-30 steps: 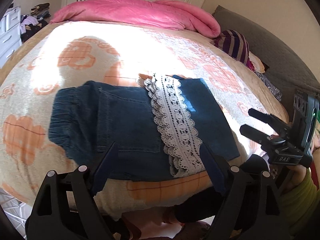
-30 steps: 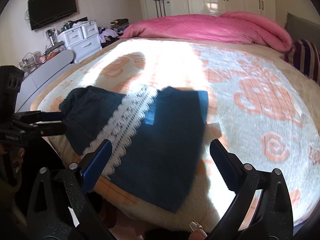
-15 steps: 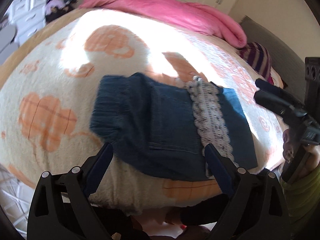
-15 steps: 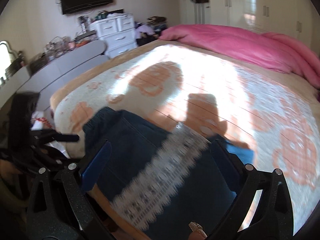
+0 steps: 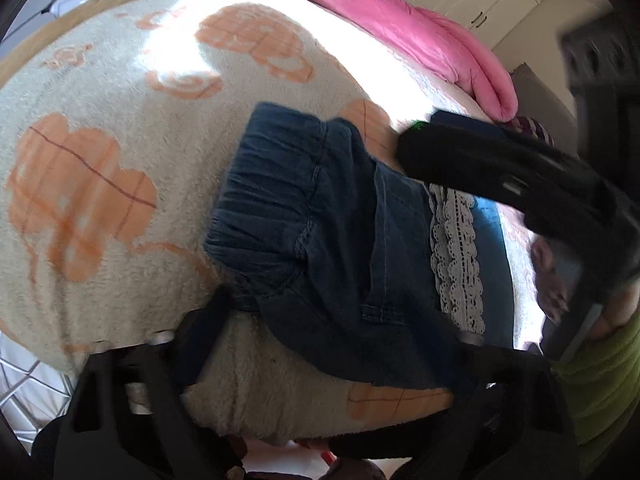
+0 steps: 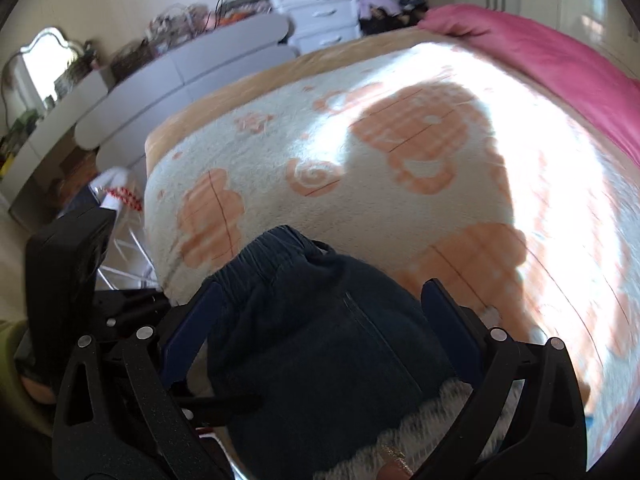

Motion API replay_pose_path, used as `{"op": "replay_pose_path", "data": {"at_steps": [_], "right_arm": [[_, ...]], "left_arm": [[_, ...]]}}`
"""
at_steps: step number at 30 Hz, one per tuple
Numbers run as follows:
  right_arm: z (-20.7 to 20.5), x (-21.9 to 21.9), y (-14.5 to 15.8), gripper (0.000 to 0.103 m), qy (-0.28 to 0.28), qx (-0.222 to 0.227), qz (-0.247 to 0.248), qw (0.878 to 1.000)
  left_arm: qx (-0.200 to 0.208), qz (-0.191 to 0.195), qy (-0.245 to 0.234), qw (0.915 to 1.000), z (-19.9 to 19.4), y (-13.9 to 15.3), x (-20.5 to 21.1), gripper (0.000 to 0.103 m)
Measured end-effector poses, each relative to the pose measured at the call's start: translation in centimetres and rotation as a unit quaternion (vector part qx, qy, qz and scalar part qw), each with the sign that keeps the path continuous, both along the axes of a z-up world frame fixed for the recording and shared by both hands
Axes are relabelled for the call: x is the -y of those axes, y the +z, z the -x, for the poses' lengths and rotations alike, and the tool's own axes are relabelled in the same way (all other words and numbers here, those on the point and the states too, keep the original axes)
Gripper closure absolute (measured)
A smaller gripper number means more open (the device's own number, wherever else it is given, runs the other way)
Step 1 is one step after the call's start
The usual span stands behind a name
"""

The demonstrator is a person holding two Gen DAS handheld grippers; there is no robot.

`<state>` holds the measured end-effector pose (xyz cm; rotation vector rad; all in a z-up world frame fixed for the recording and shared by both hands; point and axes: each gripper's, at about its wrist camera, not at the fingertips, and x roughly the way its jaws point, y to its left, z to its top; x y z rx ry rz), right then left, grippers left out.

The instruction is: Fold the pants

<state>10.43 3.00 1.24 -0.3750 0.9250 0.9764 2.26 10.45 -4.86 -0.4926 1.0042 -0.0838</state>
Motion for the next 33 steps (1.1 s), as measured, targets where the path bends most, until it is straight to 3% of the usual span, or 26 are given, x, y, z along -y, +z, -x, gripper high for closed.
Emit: {"op": "replay_pose_path", "data": {"at_steps": [3,7,9,11,17,23,33], "right_arm": [[-0.8,-1.7,-1.4,0.009,0.017,-0.007,0.03,0.999],[-1.9,-3.5,-3.2,0.009,0.033,-0.041,0.053,0.997],[-2.1,-4.1,-3.9,0.017,0.045,-0.065,0.049,0.996],[-2.0,-4.4,-4.6,0.042,0.059,-0.082,0.043,0.994],[-2.4,-1.0,-4.0,0.073,0.043,-0.113,-0.026,0.992],[-2.2,5.7,-1.1,0.074,0.014,-0.127,-0.125,0.984],[-1.5,15.7,1.4,0.073,-0.045,-0.106,-0.185,0.976]], "left_arm": [[0.003,0.004,-0.003,1.0,0.0,0.0,0.1,0.032],[0.004,0.005,-0.005,1.0,0.0,-0.2,0.1,0.033],[0.004,0.005,-0.005,1.0,-0.1,-0.2,0.1,0.033],[0.004,0.002,-0.004,1.0,-0.1,-0.1,0.2,0.033],[0.026,0.007,-0.019,0.9995,0.4,0.6,0.7,0.033],[0.066,0.012,-0.07,0.9953,0.9,2.8,3.3,0.033],[0.095,-0.006,-0.143,0.9851,-0.1,5.7,10.2,0.033]]}}
